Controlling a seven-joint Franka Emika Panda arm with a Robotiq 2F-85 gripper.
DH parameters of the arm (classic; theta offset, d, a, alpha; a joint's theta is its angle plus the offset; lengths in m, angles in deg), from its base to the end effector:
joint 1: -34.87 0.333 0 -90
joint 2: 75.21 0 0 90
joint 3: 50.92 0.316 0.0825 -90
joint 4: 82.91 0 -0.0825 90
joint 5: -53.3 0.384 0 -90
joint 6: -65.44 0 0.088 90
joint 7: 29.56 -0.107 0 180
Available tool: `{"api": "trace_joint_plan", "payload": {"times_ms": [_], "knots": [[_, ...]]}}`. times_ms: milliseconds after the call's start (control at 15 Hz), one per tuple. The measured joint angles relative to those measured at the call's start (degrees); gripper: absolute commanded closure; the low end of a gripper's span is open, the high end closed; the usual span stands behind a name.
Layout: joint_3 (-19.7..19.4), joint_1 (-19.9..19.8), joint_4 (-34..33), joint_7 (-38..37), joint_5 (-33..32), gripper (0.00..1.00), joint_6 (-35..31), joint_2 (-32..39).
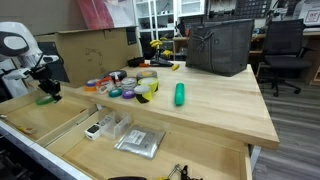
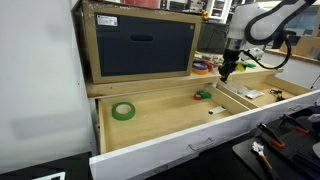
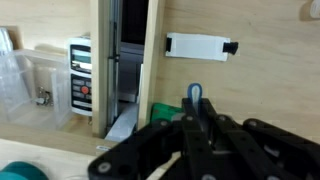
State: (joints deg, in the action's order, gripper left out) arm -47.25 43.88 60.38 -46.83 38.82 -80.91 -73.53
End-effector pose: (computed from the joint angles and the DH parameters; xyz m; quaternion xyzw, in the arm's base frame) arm 0.4576 0.1066 0.2743 0.9954 0.0642 0.0298 0.0647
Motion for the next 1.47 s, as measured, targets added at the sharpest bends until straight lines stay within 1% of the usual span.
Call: {"api": "trace_joint_plan", "payload": {"times_ms": [267, 467, 933, 1200, 1467], "knots": [[-1.1, -3.4, -0.9, -5.1, 0.1, 0.97, 0.1, -1.7], [-1.4, -4.8, -2.5, -9.1, 0.1, 0.97, 0.1, -1.8], [-1.7, -6.1, -6.9, -22.6, 0.1, 0.97, 2.5, -1.2], [-2.7, -6.8, -11.0, -28.3, 0.0, 0.97, 3.9, 0.8], [-4.5, -7.2, -14.7, -32.9, 0.1, 0.97, 4.8, 3.7]]}}
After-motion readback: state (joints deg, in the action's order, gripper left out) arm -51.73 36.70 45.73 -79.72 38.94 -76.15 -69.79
